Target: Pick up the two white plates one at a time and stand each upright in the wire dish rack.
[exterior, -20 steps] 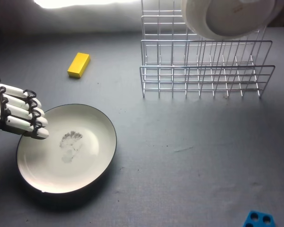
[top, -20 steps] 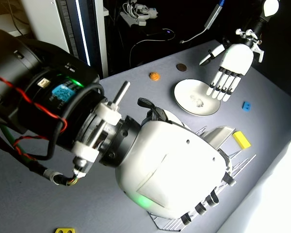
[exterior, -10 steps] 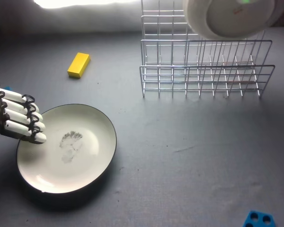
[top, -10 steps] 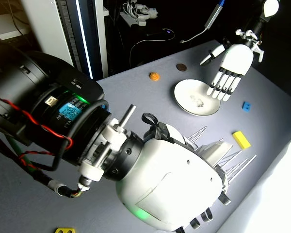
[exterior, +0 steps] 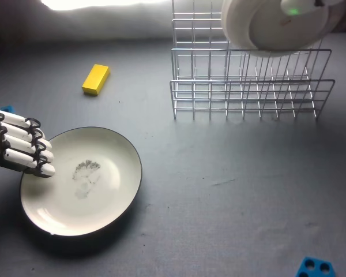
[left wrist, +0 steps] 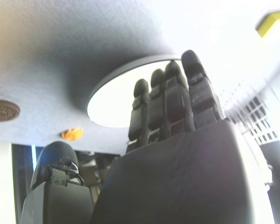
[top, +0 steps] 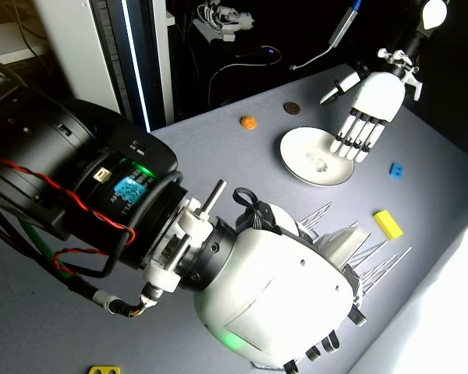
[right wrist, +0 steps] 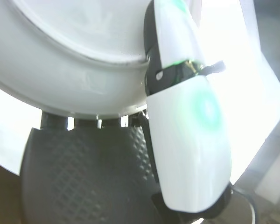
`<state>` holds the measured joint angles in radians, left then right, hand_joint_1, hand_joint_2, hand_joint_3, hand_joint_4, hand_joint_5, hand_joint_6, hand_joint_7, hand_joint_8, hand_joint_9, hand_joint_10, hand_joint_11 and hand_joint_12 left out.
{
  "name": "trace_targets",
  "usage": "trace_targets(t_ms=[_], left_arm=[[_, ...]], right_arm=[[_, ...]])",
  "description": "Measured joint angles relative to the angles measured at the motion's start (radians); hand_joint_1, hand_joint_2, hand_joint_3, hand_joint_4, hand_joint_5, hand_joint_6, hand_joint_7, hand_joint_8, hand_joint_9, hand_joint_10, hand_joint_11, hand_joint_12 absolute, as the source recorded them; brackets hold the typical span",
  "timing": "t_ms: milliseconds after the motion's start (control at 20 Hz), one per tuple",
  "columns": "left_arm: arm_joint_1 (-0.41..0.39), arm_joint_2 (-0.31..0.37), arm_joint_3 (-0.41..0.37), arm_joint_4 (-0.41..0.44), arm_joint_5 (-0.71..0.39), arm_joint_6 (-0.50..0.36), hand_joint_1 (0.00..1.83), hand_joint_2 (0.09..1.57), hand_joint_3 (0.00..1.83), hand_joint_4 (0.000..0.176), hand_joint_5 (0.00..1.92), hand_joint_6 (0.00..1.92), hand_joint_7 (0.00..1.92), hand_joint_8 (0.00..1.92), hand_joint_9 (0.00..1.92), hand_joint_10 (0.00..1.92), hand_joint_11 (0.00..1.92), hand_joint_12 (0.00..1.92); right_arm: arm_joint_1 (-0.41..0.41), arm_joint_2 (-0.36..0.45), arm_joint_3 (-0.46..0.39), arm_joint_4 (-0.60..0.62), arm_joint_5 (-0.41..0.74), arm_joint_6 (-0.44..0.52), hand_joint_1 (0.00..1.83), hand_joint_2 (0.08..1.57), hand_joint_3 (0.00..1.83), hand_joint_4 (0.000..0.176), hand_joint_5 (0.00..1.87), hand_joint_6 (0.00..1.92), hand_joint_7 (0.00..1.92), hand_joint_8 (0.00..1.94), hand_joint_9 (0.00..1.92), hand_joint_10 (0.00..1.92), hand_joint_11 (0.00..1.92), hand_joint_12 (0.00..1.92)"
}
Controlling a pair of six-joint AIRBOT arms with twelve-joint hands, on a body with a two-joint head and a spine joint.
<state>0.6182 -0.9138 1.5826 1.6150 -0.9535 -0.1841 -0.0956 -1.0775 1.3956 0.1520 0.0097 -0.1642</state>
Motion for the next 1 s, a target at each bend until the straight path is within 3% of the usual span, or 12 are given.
trace_targets(t_ms=[1000], left_arm=[[0.0,-0.001,0.011,-0.006,-0.002,0.0,0.0,1.09,0.0,0.0,0.19,0.0,0.19,0.0,0.16,0.0,0.0,0.43]], right_arm=[[-0.072,-0.038,0.032,0.001,0.039,0.014,1.21,1.13,0.0,0.03,0.95,1.07,0.98,0.98,1.13,0.3,0.73,1.24]])
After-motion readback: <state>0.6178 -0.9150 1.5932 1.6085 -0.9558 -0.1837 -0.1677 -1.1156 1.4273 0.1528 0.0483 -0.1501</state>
